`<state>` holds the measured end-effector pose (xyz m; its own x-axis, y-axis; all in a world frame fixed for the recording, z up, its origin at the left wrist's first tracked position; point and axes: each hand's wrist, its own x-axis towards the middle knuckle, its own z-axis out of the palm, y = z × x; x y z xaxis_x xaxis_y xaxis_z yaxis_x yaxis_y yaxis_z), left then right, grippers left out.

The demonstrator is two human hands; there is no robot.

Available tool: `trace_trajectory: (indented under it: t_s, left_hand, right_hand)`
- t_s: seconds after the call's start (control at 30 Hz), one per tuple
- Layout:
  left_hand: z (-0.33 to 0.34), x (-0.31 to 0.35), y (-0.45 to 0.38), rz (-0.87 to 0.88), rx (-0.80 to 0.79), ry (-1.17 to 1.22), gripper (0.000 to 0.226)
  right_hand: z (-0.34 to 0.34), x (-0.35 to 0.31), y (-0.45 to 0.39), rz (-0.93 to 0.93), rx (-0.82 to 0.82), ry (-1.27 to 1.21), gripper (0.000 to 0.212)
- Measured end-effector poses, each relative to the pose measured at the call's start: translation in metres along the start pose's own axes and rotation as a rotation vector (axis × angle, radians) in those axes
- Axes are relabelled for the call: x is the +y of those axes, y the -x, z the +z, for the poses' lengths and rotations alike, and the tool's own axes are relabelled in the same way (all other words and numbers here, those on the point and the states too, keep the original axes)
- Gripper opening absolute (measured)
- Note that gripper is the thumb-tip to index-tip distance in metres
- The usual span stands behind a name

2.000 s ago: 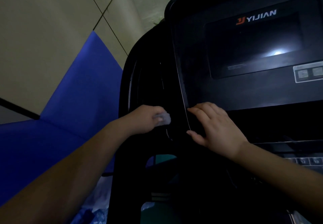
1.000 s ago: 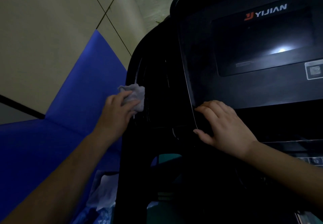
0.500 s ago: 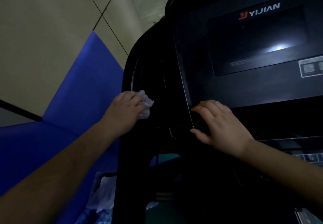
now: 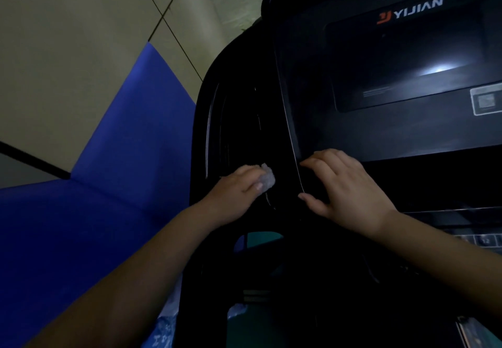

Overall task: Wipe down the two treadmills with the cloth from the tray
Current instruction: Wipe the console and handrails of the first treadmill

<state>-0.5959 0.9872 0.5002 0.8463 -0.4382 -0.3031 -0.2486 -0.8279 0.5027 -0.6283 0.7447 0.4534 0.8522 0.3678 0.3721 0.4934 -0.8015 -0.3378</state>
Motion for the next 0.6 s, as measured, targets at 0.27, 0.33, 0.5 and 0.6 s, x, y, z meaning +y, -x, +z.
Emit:
trace_trajectory:
  t_s: [0.27, 0.33, 0.5, 0.6]
  left_hand:
    - [0.007, -0.016, 0.005, -0.019, 0.105, -0.339, 0.041]
    - [0.024, -0.008, 0.004, 0.043, 0.184, -0.268, 0.046]
    - [0.026, 0.019, 0.022, 0.130, 0.286, 0.235, 0.028]
    - [0.013, 0.010, 0.068, -0.038, 0.491, 0.433, 0.030]
  right_hand:
    - [-0.001, 0.001, -0.001, -0.003, 0.008, 0.015, 0.055]
    - [0.000, 0.001, -0.001, -0.005, 0.011, 0.020, 0.055]
    - [0.002, 0.002, -0.001, -0.008, 0.013, 0.018, 0.055]
    - [0.002, 0.002, -0.002, -0.020, 0.018, 0.022, 0.054]
